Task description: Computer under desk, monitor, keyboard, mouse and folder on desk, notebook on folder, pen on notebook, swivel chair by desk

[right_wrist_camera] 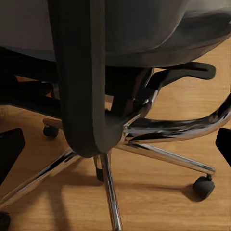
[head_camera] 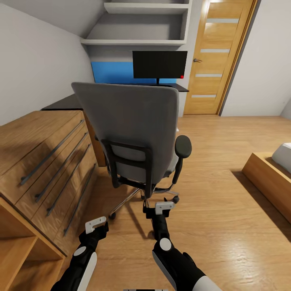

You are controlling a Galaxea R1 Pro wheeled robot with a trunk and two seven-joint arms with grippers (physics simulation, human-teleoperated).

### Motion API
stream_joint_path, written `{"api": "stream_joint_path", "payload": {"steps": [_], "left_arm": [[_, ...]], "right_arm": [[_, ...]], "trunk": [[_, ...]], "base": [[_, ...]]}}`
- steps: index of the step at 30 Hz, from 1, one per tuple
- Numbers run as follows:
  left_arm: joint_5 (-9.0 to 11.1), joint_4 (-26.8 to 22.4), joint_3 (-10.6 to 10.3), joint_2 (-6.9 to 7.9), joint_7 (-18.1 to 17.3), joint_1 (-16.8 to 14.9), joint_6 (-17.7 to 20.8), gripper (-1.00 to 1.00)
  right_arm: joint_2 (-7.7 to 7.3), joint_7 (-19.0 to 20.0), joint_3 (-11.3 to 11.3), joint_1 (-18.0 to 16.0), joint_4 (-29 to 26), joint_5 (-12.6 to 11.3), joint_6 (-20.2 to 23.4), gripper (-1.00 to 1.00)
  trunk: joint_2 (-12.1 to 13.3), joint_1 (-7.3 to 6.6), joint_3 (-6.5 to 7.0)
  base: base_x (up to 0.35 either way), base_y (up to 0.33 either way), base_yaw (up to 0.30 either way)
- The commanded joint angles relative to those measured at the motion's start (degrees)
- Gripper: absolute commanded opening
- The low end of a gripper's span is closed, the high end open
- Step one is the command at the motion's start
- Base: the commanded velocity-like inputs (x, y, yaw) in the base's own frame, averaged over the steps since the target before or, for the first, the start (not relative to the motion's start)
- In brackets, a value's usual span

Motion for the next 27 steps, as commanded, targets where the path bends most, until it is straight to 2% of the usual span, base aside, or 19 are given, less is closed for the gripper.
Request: {"api": "stream_joint_path", "payload": {"steps": [1,12,27], "left_arm": [[0.52,-0.10,0.04,-0.02,0.17,0.00,0.24,1.00],[0.53,-0.03,0.04,-0.02,0.16,0.02,0.24,1.00],[0.52,-0.02,0.04,-0.02,0.17,0.01,0.24,1.00]], "right_arm": [[0.00,0.09,0.21,-0.07,0.06,-0.60,-0.42,1.00],[0.00,1.23,0.18,-0.05,0.05,-0.53,-0.43,1.00],[0.00,1.32,0.17,-0.03,0.05,-0.51,-0.43,1.00]], "trunk": [[-0.02,-0.01,-0.05],[-0.02,-0.01,-0.05],[-0.02,-0.01,-0.05]], "base": [[-0.003,0.004,0.000],[0.002,0.001,0.000],[0.087,0.000,0.000]]}}
